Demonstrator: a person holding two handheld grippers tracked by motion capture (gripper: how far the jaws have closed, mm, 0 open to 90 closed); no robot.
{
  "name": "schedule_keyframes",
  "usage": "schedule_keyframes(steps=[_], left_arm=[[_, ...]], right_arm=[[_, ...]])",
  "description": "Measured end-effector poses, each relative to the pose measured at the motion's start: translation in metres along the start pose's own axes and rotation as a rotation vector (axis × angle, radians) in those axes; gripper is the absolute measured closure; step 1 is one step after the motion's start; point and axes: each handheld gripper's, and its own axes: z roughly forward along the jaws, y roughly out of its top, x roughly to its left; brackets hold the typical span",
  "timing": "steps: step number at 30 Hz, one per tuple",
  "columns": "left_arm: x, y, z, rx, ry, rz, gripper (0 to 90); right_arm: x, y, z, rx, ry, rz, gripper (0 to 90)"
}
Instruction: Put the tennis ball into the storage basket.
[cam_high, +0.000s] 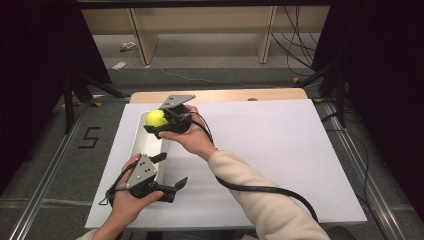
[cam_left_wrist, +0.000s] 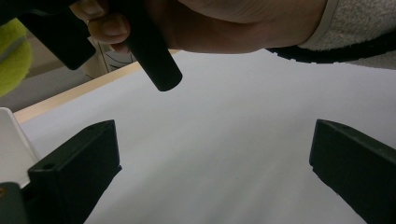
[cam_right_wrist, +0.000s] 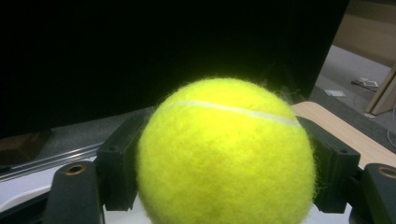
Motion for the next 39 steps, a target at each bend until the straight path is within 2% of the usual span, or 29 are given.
schedule_keyframes(steps=[39], left_arm=[[0.0, 0.0, 0.0, -0.001, 0.002, 0.0, 1.1]], right_arm=[[-0.005, 0.003, 0.018, 0.017, 0.01, 0.011, 26.6]])
